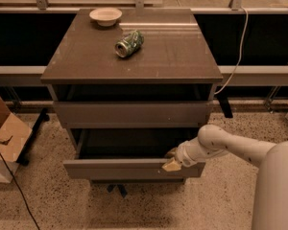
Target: Open middle drawer
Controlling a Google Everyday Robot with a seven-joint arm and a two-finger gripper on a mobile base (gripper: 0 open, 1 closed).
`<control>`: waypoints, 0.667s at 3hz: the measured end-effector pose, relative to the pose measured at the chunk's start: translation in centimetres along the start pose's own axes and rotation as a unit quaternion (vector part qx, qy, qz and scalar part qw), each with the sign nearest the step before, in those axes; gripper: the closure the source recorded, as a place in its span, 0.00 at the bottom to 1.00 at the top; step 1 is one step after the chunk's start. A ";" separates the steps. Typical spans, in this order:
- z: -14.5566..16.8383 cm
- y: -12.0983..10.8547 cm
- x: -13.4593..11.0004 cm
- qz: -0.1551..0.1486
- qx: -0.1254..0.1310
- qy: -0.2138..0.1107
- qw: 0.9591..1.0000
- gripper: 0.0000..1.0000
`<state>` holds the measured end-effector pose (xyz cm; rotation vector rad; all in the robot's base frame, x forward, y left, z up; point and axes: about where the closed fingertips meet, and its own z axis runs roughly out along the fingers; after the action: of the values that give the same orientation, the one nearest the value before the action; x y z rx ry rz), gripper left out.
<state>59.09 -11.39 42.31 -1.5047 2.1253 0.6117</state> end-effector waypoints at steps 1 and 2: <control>0.0 0.0 0.0 0.000 0.000 0.000 1.000 0.80; 0.2 4.6 1.9 0.032 -0.042 0.011 0.999 0.57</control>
Offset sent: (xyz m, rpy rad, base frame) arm -0.2627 0.0036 -0.0301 0.0549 0.5825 0.0060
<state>54.19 -11.25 41.42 -1.4995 2.1971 0.7187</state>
